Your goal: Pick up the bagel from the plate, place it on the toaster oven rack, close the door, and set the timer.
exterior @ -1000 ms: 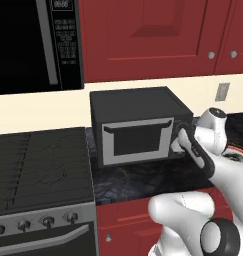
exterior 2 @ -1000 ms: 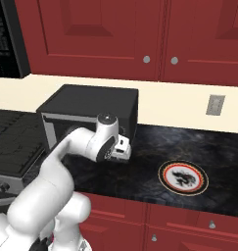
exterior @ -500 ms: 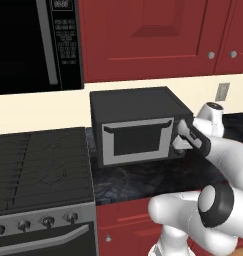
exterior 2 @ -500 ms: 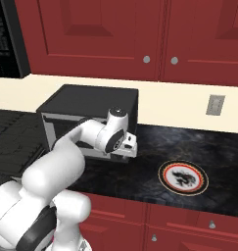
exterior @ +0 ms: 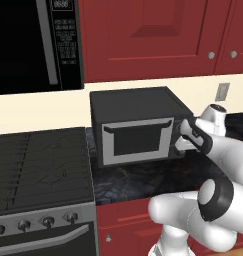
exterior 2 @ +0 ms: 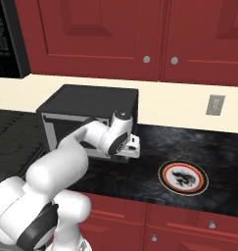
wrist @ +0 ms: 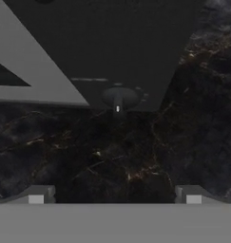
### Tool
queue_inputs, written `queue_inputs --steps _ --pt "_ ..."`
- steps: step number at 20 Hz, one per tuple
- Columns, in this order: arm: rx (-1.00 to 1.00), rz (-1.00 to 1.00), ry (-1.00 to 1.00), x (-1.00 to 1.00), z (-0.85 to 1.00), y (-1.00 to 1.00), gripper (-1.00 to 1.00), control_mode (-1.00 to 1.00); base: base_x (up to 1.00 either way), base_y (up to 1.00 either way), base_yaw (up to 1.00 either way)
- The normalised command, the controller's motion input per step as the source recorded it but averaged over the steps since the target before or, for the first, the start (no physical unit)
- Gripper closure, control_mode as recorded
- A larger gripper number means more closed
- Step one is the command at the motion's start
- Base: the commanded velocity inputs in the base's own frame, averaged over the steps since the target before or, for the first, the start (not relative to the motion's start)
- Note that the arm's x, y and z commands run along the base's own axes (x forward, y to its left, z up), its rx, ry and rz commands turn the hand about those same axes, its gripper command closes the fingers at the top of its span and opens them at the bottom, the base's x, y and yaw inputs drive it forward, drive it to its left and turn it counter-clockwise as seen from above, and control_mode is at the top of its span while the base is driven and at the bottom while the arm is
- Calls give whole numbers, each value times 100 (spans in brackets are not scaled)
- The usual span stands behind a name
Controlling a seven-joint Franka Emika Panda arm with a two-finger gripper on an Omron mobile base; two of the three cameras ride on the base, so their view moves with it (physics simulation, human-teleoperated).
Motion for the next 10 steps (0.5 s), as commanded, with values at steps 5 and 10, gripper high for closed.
queue_inputs --steps 5,10 --pt "1 2 -6 2 -11 0 -100 -100 0 0 0" --pt "0 0 0 23 -2 0 -100 -100 0 0 0"
